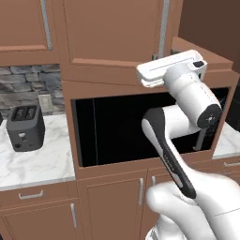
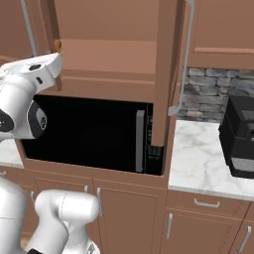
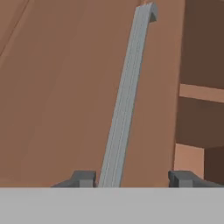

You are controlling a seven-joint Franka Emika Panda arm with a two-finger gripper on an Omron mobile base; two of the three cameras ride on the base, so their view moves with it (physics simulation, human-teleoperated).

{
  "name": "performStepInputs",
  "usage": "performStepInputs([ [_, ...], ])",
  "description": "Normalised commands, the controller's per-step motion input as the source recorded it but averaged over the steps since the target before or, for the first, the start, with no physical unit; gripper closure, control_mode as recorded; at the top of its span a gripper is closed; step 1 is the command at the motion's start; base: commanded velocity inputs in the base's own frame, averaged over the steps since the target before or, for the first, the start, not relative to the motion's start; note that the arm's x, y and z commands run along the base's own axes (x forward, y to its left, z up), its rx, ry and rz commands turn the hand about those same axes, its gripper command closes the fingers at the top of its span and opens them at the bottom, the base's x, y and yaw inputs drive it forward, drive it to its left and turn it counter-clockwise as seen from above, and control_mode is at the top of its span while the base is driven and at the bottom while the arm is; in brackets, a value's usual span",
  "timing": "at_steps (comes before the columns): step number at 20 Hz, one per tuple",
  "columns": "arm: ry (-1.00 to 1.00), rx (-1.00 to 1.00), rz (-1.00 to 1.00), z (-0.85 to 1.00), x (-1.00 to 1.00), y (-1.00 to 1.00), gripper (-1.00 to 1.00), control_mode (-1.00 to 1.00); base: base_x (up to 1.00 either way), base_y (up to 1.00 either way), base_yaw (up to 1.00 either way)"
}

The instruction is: Open the cabinet, retrieve the rolling pin, and place it next to the meat on the cutting board to prepare for tenderizing.

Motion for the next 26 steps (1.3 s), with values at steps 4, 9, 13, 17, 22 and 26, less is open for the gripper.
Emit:
performStepInputs([
  [4, -0.13, -0.02, 0.0, 0.0, -1.0, 0.75, 1.0, -1.0, 0.0, 0.0, 0.0],
  [9, -0.09, -0.03, 0.0, 0.0, -0.96, 0.78, 1.0, -1.0, 0.0, 0.0, 0.0],
  [13, -0.03, -0.02, 0.0, 0.0, -0.7, 0.59, -1.0, -1.0, 0.0, 0.0, 0.0],
  [17, -0.08, 0.0, 0.0, 0.0, -0.62, 0.22, -1.0, -1.0, 0.0, 0.0, 0.0],
  [22, -0.12, 0.02, 0.01, 0.0, -0.71, 0.01, -1.0, -1.0, 0.0, 0.0, 0.0],
  [26, -0.08, 0.08, 0.08, 0.0, -0.47, -0.42, -1.0, -1.0, 0.0, 0.0, 0.0],
])
